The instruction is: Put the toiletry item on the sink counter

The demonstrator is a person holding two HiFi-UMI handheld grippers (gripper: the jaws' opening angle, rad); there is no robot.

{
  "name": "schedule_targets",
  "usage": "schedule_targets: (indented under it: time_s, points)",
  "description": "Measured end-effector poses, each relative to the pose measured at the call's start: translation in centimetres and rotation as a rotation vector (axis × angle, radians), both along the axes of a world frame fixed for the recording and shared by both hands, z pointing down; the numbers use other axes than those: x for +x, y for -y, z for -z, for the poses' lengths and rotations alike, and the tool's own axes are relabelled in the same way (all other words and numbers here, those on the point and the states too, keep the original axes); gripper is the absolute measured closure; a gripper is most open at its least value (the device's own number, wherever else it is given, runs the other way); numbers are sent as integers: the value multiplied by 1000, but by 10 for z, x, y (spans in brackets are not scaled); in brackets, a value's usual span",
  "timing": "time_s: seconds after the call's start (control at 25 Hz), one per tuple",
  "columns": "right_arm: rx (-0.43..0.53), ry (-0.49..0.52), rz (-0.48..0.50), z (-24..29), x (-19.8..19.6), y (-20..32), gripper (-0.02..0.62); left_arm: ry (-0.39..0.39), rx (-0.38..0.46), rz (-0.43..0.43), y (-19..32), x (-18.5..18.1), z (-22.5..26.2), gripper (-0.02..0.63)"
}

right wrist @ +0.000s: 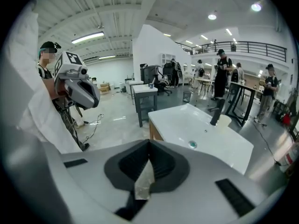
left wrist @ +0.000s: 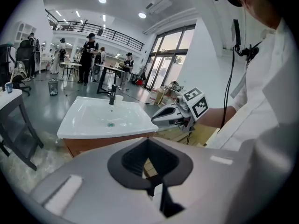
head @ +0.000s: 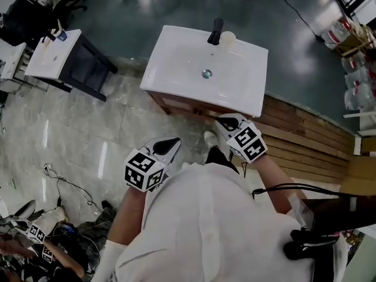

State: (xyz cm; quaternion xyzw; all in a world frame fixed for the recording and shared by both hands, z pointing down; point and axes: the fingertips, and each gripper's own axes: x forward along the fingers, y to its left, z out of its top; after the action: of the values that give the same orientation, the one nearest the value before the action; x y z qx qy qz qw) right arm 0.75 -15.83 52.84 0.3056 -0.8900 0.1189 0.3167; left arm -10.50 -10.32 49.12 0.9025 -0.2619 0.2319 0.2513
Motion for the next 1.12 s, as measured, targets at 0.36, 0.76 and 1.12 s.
schedule_targets:
  time_s: [0.36, 0.76, 1.12]
  points:
    - [-17, -5, 2, 0, -14, -67, 591, -21, 10, -82, -42, 12, 2, 600]
    - [-4, 5, 51, 3, -38, -109, 591, -19, 23, -94, -69, 9, 5, 600]
    - [37, -21, 95, 12, -43, -120, 591, -22, 23, -83, -81, 9, 3, 600]
